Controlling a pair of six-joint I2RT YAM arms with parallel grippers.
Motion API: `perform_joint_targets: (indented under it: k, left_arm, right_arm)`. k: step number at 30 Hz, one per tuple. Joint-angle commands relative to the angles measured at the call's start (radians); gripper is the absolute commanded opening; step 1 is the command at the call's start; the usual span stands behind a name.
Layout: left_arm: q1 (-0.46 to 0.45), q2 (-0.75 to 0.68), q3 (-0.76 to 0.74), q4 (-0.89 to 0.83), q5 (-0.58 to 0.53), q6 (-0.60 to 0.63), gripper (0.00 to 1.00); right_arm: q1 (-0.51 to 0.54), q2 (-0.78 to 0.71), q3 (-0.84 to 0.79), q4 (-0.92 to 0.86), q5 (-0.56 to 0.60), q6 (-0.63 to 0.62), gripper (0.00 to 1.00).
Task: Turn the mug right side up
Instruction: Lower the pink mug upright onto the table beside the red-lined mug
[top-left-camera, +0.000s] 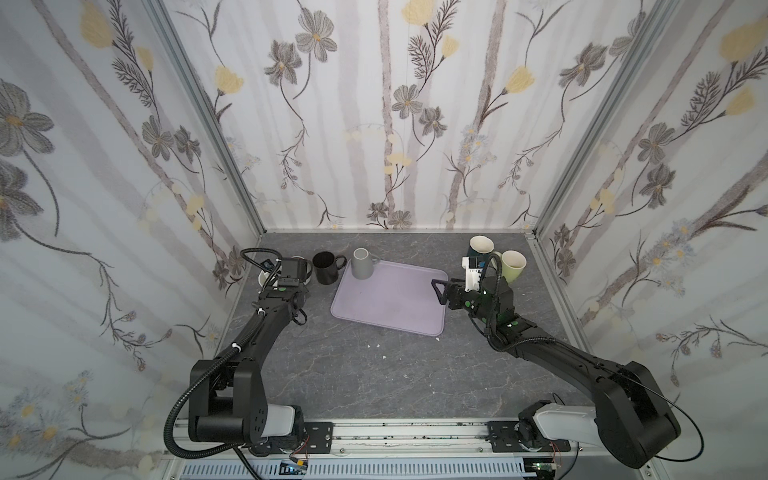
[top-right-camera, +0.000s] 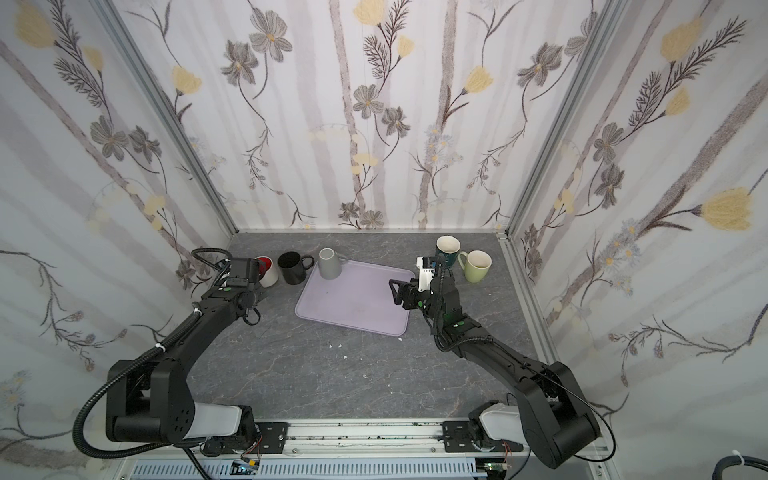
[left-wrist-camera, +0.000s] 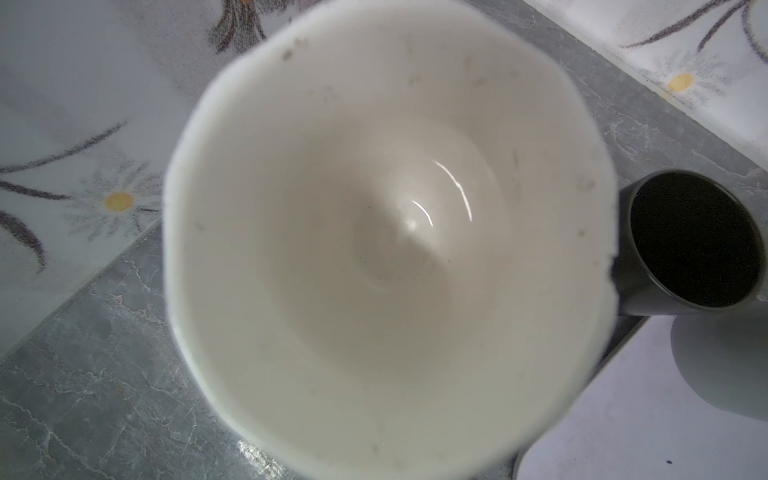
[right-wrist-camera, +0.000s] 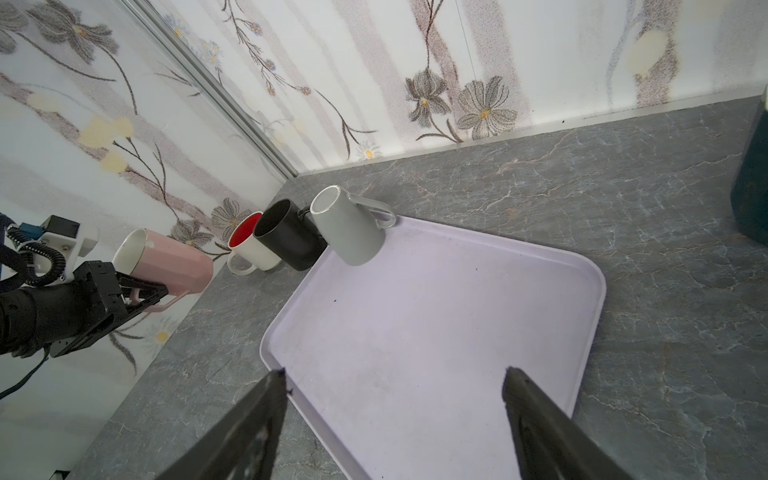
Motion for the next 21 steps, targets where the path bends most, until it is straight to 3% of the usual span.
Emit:
perform_joint_targets:
  k: [1, 21]
  left_arm:
    - [0.015, 0.029, 0.018, 0.059, -0.038, 0.007, 0.00]
    - [0.060, 0.322, 0.176, 0.088, 0.032, 0.023, 0.00]
  right_arm:
    - [-0.001, -0.008, -0.003, 0.008, 0.020, -0.010, 0.82]
    - [-0.001, -0.010, -0.003, -0.048, 0.047, -0.036, 0.82]
